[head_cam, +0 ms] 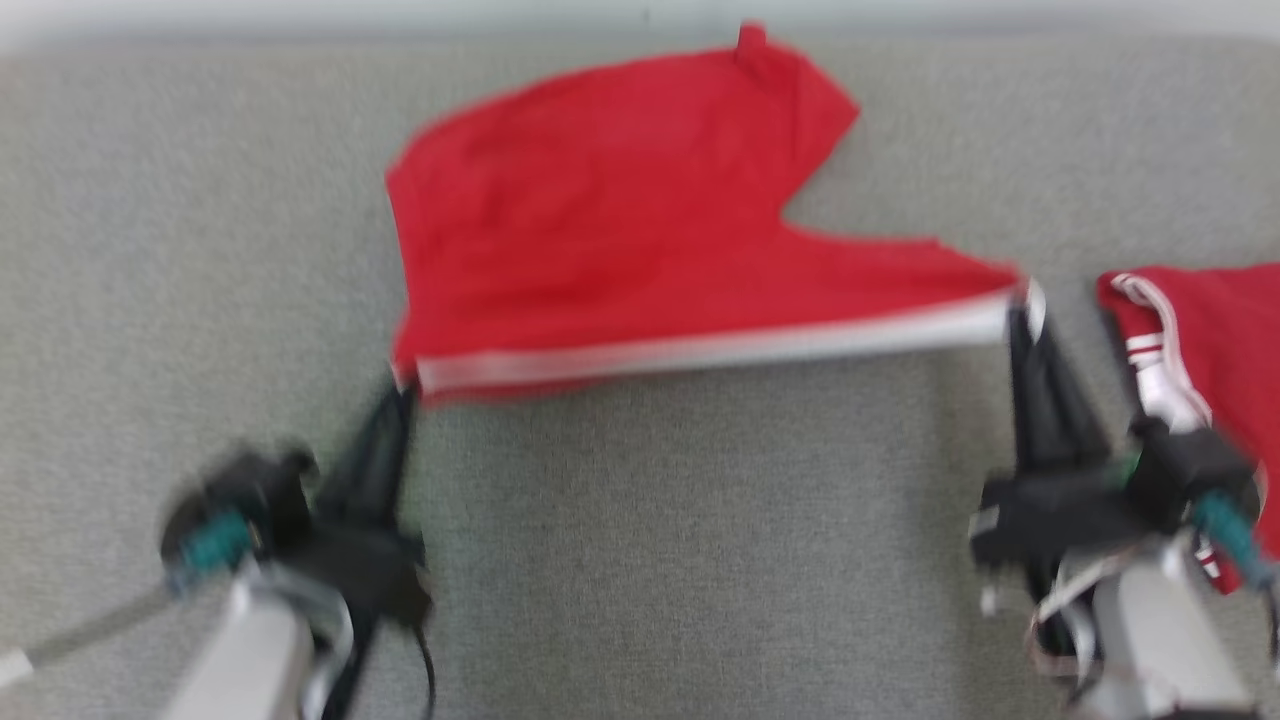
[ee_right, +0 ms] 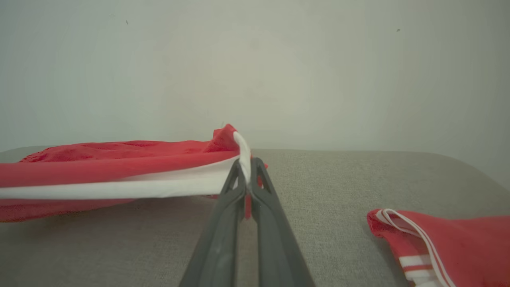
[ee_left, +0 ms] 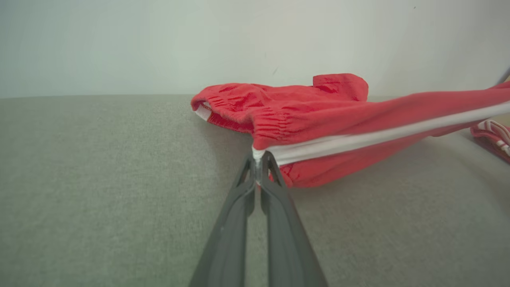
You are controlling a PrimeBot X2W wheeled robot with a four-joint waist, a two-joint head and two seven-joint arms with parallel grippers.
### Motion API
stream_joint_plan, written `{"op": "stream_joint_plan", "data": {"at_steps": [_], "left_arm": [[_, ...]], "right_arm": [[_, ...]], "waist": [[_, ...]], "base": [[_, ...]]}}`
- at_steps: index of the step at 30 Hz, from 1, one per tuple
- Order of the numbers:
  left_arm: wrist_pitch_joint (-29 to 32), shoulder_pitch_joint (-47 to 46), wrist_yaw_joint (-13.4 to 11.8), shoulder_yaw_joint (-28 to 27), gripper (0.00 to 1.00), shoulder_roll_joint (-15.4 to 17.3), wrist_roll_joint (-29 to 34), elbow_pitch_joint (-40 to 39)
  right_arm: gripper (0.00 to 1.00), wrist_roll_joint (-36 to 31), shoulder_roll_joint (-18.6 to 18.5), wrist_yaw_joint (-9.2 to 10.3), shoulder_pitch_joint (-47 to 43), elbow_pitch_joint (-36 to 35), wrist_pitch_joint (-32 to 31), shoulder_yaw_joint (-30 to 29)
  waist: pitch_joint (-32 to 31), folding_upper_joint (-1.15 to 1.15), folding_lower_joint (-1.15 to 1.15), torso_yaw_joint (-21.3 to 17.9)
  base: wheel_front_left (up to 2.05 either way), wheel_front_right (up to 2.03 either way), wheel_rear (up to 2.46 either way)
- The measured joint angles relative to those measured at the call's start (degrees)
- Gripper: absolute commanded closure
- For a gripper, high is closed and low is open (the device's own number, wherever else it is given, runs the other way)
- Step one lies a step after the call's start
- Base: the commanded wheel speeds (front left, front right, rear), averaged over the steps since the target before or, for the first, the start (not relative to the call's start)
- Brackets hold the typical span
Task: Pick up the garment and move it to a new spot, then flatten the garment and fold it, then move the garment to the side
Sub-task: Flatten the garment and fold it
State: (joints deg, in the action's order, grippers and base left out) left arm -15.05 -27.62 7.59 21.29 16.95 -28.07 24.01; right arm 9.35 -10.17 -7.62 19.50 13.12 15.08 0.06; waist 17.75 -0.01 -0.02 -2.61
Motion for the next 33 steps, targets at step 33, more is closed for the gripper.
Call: {"op": "stream_joint_plan", "data": {"at_steps": [33], "left_arm": [[0.01, 34.16, 0.03, -6.44, 1.0, -7.65, 0.04, 2.87]], "right_arm": [[1.0, -1.87, 3.94, -0.01, -27.94, 9.06, 0.0, 2.59]], "waist": [[-21.58, 0.0, 0.01, -3.18]], "base": [[0.0, 0.0, 0.0]]}}
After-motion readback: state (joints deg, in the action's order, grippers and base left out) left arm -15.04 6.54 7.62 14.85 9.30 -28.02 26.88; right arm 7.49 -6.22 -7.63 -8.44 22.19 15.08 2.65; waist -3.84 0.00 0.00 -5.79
